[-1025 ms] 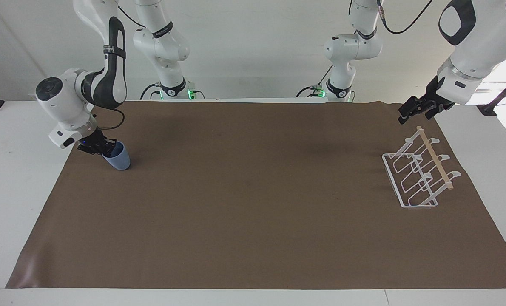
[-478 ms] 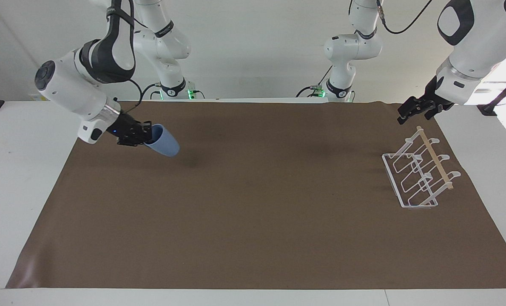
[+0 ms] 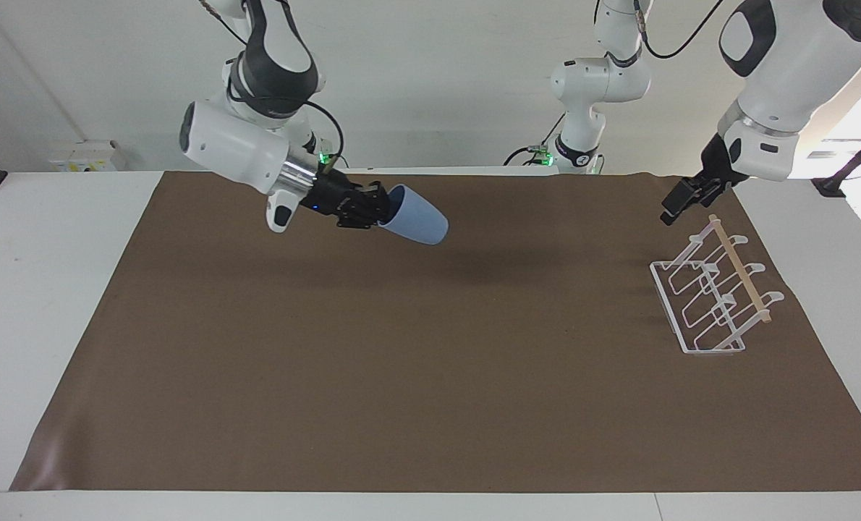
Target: Hang cup on cup holder
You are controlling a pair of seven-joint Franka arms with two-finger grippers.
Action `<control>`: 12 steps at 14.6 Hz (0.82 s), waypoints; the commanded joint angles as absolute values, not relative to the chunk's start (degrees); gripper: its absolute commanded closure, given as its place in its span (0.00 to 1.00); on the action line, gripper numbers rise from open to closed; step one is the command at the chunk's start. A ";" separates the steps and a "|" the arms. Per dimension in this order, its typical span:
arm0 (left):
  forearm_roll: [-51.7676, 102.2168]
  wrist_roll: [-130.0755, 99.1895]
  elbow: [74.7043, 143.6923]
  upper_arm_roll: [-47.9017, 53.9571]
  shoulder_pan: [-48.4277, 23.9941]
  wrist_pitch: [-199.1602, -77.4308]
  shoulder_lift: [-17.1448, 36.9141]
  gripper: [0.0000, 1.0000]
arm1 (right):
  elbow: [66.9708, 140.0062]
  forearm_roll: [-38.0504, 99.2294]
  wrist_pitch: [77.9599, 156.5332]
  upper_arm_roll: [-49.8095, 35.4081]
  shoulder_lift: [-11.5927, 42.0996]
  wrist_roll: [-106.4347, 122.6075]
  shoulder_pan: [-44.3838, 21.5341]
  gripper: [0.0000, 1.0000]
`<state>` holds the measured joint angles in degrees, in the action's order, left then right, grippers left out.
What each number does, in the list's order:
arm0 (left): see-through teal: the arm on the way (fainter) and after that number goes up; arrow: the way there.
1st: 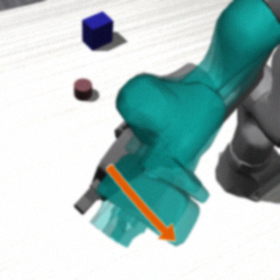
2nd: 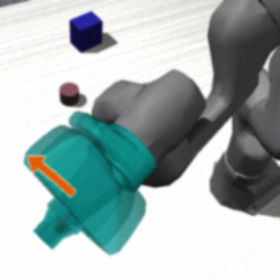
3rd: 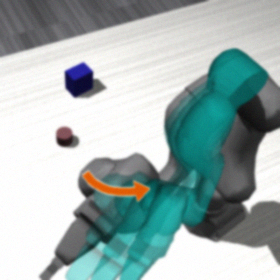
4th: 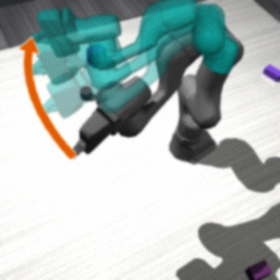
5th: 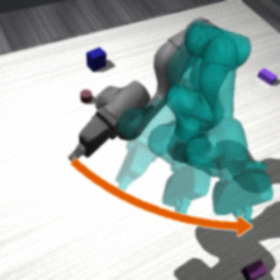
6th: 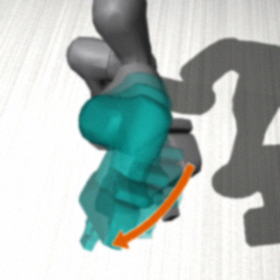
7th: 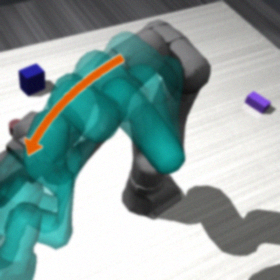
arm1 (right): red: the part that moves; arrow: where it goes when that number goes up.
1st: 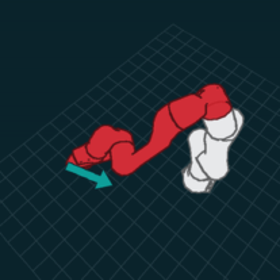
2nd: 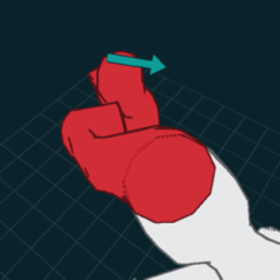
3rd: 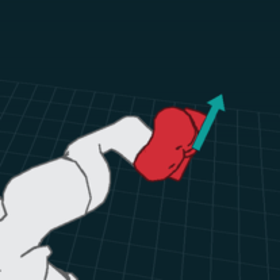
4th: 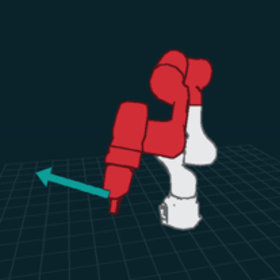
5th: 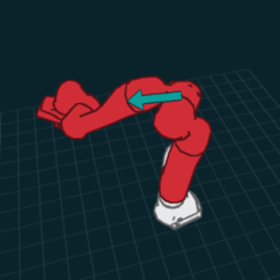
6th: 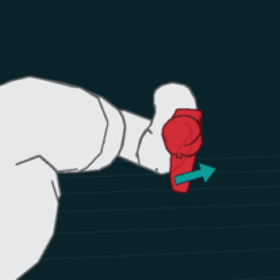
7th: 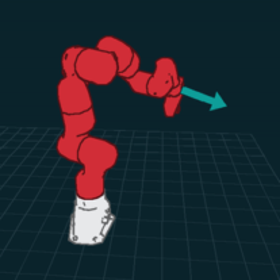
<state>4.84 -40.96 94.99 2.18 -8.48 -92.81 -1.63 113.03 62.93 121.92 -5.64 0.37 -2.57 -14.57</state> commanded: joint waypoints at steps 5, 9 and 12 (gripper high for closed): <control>15.98 -86.17 89.84 1.76 -14.59 -95.36 0.96 0.00 | 110.83 74.25 127.44 -5.27 3.16 -8.17 -21.97 1.00; 19.33 -96.40 91.65 1.85 -19.92 -95.19 0.36 0.00 | 110.83 77.26 130.94 -5.27 4.04 -8.52 -25.13 1.00; 21.18 -102.12 92.02 1.93 -23.98 -95.54 -0.09 0.00 | 111.01 77.26 131.57 -5.27 4.13 -8.61 -26.63 1.00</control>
